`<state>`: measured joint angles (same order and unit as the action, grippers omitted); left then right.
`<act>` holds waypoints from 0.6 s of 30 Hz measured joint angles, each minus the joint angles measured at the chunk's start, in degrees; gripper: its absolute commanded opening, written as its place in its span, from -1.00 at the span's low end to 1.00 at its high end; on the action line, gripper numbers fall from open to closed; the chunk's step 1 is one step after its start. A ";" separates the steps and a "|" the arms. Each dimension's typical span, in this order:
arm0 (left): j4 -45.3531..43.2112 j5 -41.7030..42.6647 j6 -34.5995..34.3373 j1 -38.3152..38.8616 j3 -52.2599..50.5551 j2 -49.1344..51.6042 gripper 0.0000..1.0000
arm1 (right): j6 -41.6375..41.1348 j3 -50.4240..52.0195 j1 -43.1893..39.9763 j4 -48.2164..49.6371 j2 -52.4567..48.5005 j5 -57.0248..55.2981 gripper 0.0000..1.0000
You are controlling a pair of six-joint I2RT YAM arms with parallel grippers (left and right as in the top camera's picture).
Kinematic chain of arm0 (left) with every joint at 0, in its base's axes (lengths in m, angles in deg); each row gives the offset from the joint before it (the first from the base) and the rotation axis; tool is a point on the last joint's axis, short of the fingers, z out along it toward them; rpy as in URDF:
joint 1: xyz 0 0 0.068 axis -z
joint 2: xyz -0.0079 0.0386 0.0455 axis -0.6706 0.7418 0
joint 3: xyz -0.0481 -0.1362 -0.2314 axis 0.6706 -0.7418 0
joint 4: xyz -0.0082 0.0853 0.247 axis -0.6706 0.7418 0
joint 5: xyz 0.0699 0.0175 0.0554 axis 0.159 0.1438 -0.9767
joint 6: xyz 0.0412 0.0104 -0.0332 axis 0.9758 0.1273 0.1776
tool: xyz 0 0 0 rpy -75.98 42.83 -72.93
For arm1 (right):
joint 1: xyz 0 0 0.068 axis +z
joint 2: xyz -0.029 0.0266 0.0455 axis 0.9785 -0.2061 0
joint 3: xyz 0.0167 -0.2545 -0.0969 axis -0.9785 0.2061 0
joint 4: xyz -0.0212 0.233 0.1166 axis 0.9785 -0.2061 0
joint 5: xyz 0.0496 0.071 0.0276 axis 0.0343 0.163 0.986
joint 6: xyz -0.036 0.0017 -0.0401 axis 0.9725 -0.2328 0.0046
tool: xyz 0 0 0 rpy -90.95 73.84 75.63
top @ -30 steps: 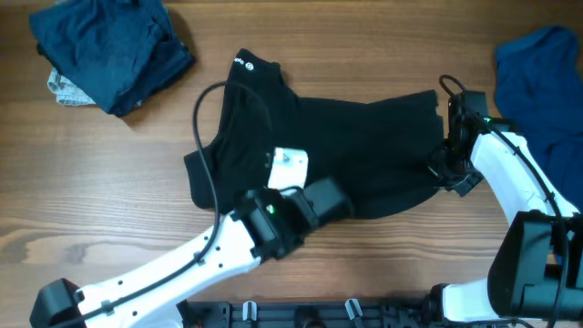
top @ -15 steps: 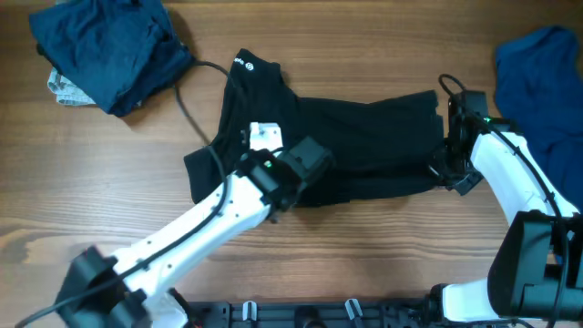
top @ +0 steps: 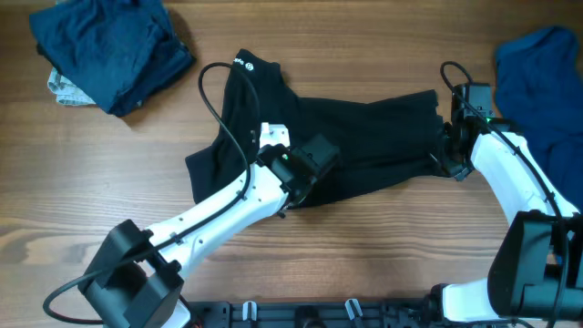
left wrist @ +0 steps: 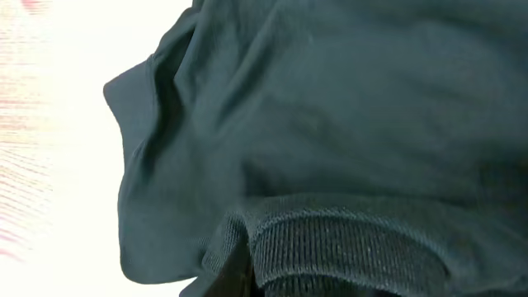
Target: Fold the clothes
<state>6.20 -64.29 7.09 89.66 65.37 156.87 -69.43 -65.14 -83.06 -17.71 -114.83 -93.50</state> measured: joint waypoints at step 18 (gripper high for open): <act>-4.70 -0.39 0.00 -7.37 -3.41 0.11 -0.81 | 2.86 0.00 0.00 -0.85 0.00 6.01 0.50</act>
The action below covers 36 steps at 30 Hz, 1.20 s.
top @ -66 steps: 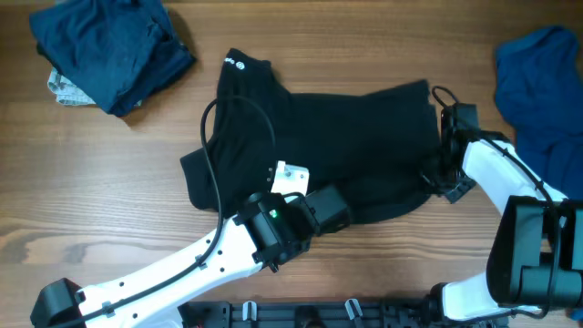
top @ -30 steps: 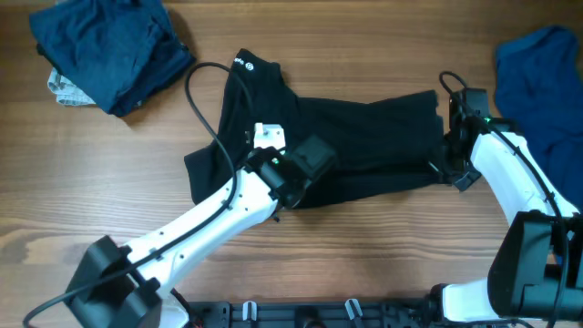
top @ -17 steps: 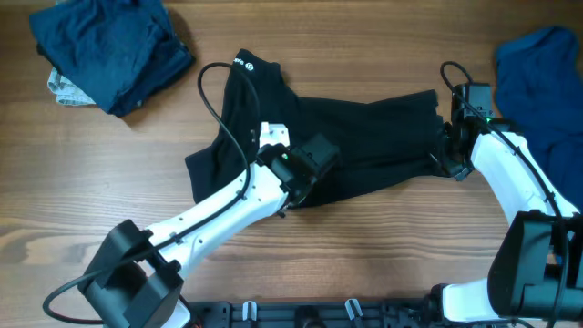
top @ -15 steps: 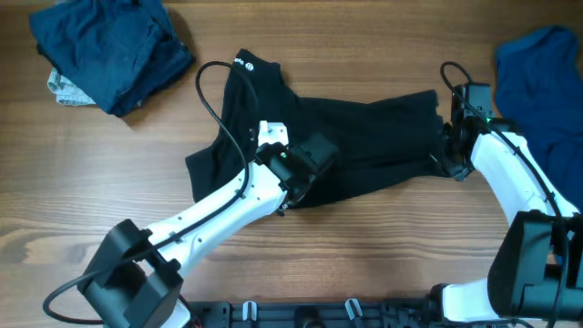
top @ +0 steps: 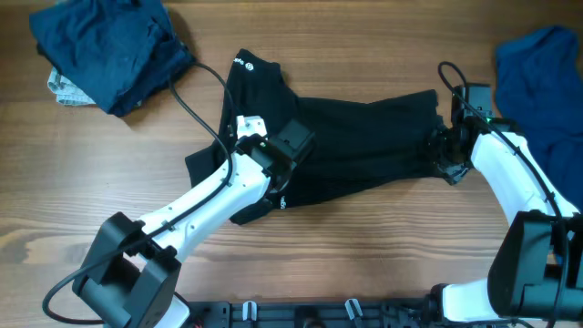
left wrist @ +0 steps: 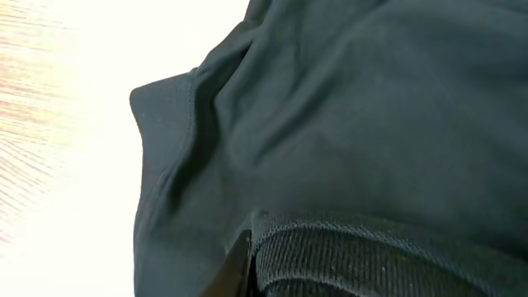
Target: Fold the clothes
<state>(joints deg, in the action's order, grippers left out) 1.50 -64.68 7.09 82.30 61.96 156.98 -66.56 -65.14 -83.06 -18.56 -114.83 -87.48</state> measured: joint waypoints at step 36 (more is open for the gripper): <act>-4.22 13.38 -0.24 0.28 -0.09 0.02 0.09 | 10.43 0.02 -0.02 2.51 0.00 9.14 -0.27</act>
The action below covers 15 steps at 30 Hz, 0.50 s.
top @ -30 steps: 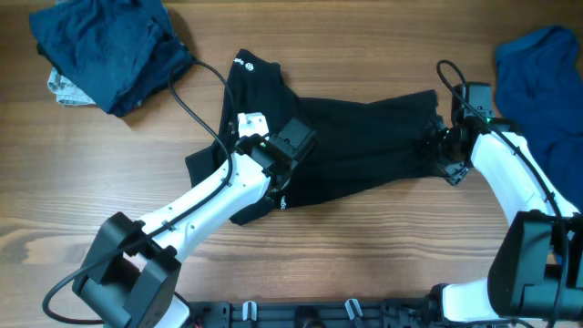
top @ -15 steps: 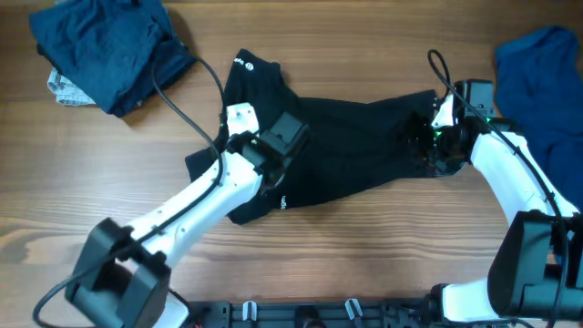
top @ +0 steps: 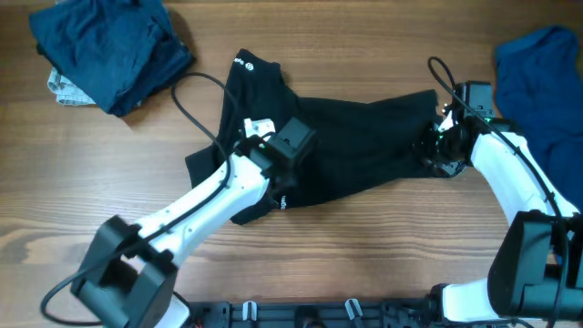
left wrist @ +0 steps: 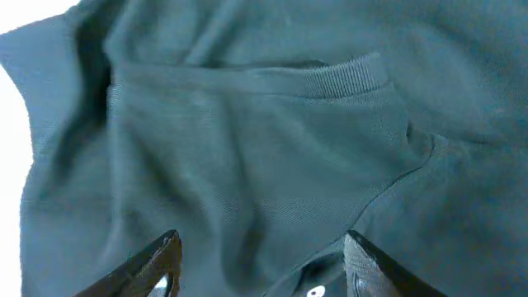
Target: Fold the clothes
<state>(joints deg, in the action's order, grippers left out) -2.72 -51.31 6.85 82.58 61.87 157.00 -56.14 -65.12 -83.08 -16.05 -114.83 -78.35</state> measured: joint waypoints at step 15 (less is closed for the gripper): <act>-2.86 2.40 1.81 -0.02 -0.02 3.76 0.02 | 2.08 0.98 0.00 3.69 -3.21 -5.88 -0.88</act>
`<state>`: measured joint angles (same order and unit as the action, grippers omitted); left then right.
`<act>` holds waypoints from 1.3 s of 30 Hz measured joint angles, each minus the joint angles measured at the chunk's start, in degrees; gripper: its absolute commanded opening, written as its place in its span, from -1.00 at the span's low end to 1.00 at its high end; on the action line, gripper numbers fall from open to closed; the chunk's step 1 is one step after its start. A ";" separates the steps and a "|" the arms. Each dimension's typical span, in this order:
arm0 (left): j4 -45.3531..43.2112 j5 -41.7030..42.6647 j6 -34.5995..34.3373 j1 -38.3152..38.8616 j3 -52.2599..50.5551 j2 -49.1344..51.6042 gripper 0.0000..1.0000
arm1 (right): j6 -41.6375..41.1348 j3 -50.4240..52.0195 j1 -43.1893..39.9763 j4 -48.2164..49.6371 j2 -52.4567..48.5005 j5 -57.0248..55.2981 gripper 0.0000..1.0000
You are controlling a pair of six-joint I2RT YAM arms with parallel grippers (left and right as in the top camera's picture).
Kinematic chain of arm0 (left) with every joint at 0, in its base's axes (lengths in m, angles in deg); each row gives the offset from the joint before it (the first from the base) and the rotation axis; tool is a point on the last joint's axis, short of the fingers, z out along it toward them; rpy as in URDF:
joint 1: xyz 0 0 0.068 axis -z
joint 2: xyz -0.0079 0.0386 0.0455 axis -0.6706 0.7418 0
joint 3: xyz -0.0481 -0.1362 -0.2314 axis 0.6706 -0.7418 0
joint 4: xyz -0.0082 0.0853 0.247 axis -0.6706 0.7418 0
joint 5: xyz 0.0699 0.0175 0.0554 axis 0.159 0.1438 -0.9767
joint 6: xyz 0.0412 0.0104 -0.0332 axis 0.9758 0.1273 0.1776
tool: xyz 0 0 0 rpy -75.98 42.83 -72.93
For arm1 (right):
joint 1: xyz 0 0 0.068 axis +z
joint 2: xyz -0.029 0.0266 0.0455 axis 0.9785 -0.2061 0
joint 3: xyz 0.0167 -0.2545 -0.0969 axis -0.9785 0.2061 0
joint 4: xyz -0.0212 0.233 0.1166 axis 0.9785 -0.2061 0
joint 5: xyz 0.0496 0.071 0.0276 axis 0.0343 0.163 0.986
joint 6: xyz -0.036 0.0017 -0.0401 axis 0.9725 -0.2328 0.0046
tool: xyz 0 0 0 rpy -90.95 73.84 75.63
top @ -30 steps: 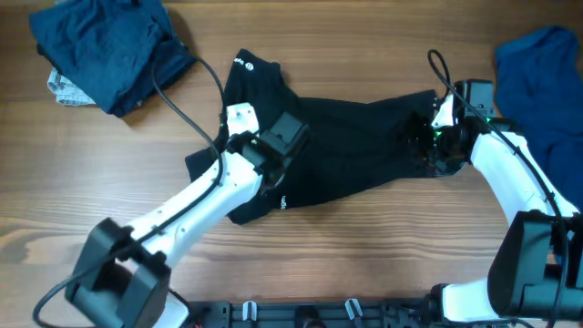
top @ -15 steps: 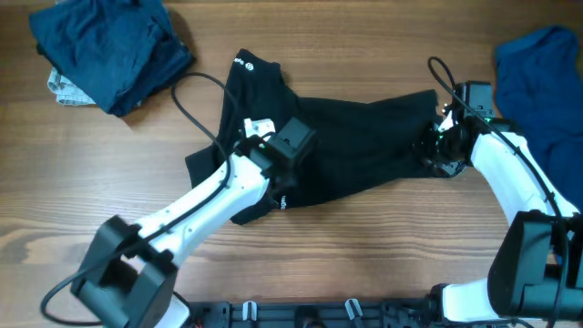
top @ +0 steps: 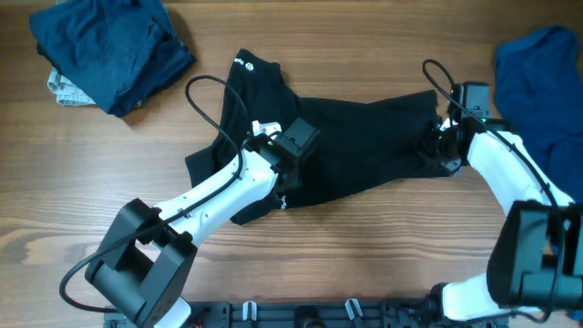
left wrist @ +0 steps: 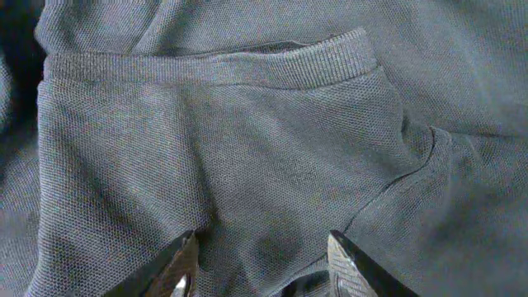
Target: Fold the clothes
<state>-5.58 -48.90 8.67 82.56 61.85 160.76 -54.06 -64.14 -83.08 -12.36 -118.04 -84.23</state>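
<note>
A black garment point(top: 364, 137) lies crumpled across the middle of the wooden table, with a small white logo point(top: 242, 62) at its far left tip. My left gripper point(top: 303, 138) is over its left half. In the left wrist view it point(left wrist: 262, 262) stands open, both fingertips point(left wrist: 177, 266) down at the dark knit, with a ribbed hem point(left wrist: 247, 68) lying folded just ahead. My right gripper point(top: 435, 148) is at the garment's right edge. Dark against dark cloth, its jaws cannot be made out.
A pile of blue clothes point(top: 109, 46) sits at the far left corner with a light patterned cloth point(top: 62, 87) under it. Another blue garment point(top: 537, 82) lies at the right edge. Bare table point(top: 383, 246) shows along the front. A black cable point(top: 205, 105) loops over the left arm.
My open left gripper is closer to the cloth, and the ribbed hem fills more of its view. My right gripper has shifted slightly left at the garment's right edge.
First my left gripper was shut on a ribbed hem near the garment's front edge. Then it held that hem further left and back. Half a second ago it was open with the hem lying folded on the cloth. Now it is open lower over it.
</note>
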 measured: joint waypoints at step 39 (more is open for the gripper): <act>-0.57 7.10 15.80 -8.31 0.00 0.00 -0.19 | -2.86 0.85 -14.01 -6.88 -3.74 -9.99 -0.73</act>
<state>-6.15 -41.80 24.47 74.25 61.85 160.76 -56.92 -63.28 -97.09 -19.24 -121.78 -94.22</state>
